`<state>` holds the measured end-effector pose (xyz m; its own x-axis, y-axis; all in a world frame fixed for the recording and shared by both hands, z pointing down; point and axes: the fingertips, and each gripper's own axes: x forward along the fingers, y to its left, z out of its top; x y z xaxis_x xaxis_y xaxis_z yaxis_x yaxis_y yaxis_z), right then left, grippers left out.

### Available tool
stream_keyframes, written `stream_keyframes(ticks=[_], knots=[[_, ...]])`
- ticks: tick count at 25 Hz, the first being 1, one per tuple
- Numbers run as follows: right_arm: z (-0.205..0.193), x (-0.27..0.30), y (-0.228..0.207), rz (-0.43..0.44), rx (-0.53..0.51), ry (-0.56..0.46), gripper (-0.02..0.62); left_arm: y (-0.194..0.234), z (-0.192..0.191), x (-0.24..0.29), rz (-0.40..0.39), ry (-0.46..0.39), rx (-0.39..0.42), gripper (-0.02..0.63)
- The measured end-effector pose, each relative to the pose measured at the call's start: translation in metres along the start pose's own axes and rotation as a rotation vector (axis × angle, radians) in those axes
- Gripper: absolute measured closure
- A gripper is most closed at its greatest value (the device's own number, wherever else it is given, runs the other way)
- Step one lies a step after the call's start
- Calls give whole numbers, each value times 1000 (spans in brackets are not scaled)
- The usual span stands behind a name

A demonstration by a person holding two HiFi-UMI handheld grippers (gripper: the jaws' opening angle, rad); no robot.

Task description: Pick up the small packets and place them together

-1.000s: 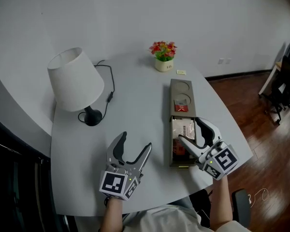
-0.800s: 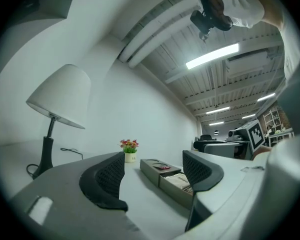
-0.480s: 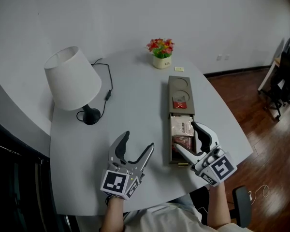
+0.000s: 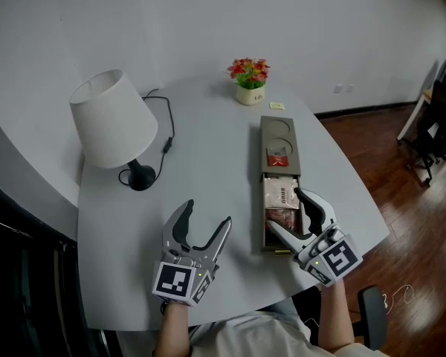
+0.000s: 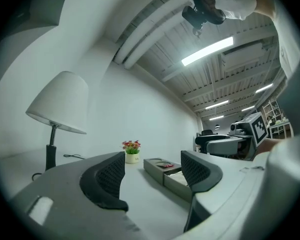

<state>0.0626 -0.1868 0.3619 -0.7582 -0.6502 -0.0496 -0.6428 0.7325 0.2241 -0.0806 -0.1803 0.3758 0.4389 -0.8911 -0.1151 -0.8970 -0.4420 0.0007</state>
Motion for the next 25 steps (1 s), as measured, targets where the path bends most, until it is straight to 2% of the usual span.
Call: stream_keyframes(ticks=[3, 8, 11, 15, 20, 23, 25], knots=[[-14, 0, 3, 45, -16, 73, 261, -1, -3, 0, -5, 13, 2, 265], [-46, -7, -8, 114, -47, 279, 261, -1, -9, 1, -17, 42, 2, 265], [-66, -10, -10, 209, -88, 413, 261, -2, -12, 1, -20, 55, 0, 265], [-108, -17, -4, 386, -172, 670, 261, -3, -14, 3, -31, 64, -7, 265], [-139, -20, 15, 588, -271, 920, 265, -4, -17, 3, -34, 81, -1, 265], [-160, -20, 18, 639, -389, 1026, 265, -4, -17, 2, -34, 81, 3, 265], [-169, -18, 19, 651, -423, 1069, 285, -4, -18, 2, -33, 83, 4, 265]])
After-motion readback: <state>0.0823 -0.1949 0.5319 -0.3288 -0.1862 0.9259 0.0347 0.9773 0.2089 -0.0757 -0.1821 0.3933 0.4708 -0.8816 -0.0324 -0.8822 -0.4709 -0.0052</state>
